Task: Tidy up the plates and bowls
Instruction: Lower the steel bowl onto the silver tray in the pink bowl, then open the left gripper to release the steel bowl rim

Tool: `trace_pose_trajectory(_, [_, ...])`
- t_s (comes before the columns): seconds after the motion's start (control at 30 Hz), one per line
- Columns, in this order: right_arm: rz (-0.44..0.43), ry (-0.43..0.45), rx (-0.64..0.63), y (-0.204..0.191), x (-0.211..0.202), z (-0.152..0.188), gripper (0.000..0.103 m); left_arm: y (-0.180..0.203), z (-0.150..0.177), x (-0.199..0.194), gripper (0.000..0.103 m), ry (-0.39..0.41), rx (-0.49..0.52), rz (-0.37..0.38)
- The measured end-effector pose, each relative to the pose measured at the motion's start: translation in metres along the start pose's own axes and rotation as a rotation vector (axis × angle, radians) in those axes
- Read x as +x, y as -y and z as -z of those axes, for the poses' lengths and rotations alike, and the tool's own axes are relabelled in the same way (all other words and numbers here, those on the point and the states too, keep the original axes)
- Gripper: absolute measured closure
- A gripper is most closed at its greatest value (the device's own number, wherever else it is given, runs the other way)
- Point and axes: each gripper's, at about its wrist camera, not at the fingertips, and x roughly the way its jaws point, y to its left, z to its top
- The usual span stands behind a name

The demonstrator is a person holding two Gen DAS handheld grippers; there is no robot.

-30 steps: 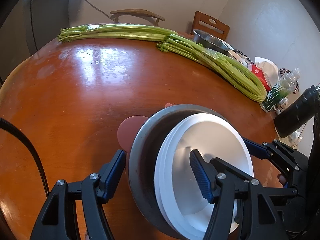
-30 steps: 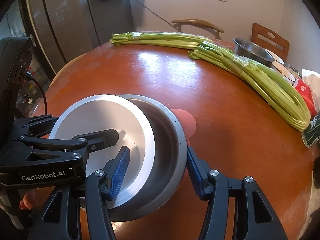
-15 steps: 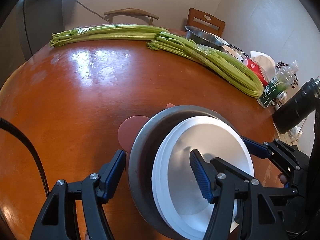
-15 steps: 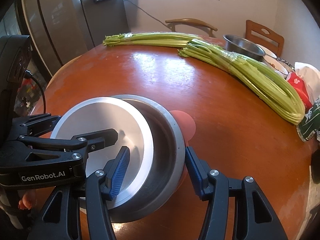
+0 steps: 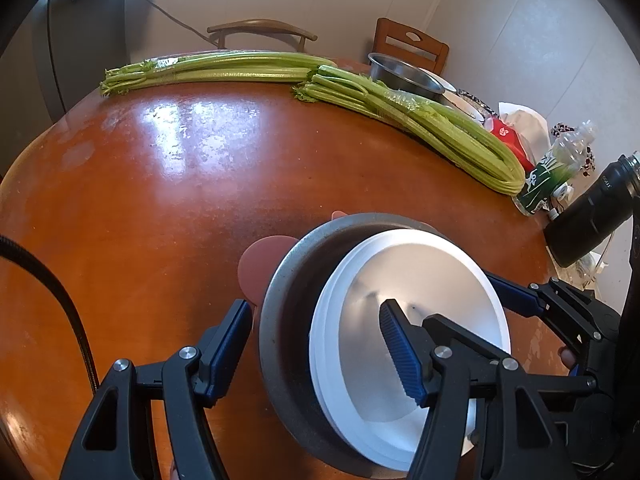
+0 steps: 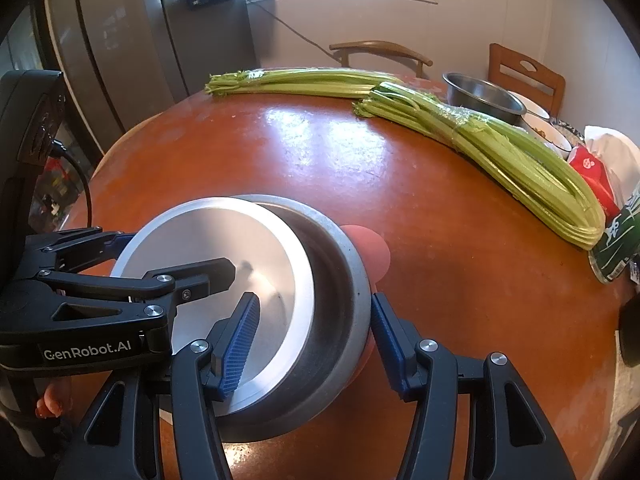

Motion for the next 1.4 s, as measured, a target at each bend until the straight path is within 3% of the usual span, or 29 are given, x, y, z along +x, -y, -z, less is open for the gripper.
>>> trace_pose_trajectory(0.8, [0.03, 0.011, -0.015, -0.005, -0.001, -0.001, 0.044, -0.006, 0.002, -0.004, 0.037, 0.015, -0.009, -0.008])
trace_pose_trajectory(1.4, [0.036, 0.073, -0.028, -0.007, -0.019, -0.002, 0.041, -0.007, 0.003, -0.017, 0.037, 0.051, -0.011, -0.019])
